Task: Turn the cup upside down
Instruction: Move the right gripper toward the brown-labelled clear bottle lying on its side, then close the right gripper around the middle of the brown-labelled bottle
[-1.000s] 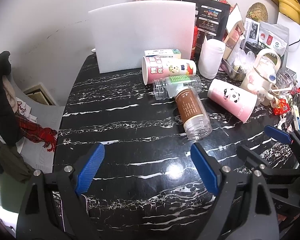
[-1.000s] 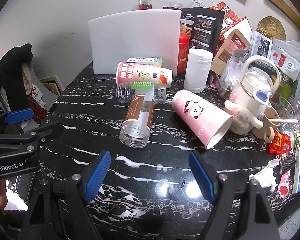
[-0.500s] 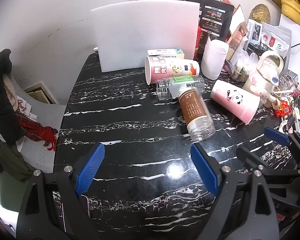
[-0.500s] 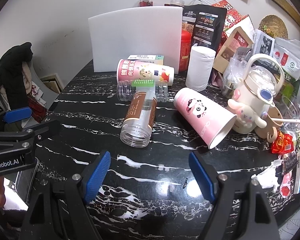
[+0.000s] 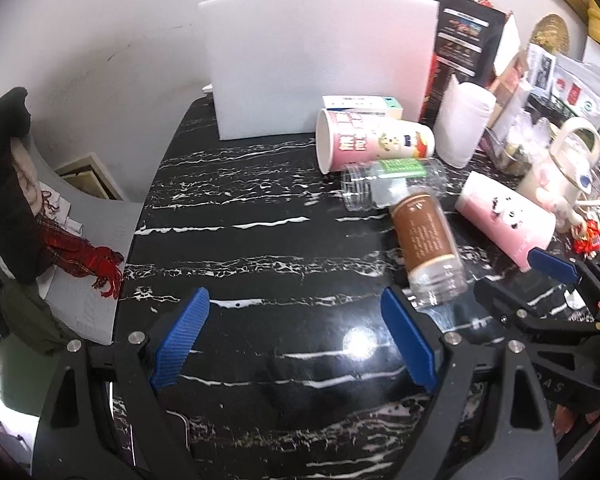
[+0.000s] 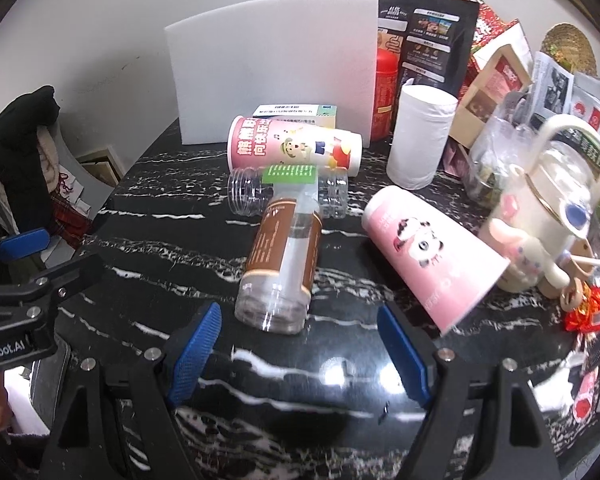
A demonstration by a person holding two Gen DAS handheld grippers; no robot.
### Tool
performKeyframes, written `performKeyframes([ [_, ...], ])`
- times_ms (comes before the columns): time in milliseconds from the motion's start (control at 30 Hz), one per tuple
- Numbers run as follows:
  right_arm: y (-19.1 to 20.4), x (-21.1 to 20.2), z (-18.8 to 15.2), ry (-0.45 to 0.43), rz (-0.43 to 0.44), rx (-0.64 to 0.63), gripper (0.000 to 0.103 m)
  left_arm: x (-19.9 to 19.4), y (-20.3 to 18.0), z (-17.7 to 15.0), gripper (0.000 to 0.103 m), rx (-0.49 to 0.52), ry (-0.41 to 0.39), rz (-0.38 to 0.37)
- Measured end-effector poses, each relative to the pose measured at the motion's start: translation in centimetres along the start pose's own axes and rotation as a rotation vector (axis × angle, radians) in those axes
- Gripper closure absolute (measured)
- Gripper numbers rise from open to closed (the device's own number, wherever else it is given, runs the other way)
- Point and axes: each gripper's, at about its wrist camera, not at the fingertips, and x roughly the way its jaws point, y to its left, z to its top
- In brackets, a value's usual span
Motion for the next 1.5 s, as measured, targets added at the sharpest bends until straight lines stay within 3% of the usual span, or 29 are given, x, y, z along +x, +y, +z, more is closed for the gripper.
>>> performKeyframes([
  [367,0.6,7.4,2.6,0.103,-0.003,0.018,0.022,5.0,1.3,2.2,0.016,-0.020,0.035,0.026],
  [767,0.8,12.2,4.0,0.203,-0.027,0.051,0.022,7.9,2.2,2.2,0.016,-0.033,0.077,0.025],
  [1000,0.4,13.3,3.6,0.221,0.004,0.065,0.023,8.7,2.5,1.9,0.016,-0.043,0.095,0.021],
  [1067,0.4,13.3,3.4,0.213,0.013,0.060,0.038,8.7,2.5,1.8,0.016,-0.040,0.098,0.020],
  [1100,0.4,13.4,3.2,0.221,0.023,0.061,0.040,8.7,2.5,1.8,0.016,-0.038,0.099,0.019],
  [1500,0.7,10.8,2.5,0.203,0.025,0.042,0.041,6.6,1.9,1.1,0.016,-0.034,0.086,0.013],
])
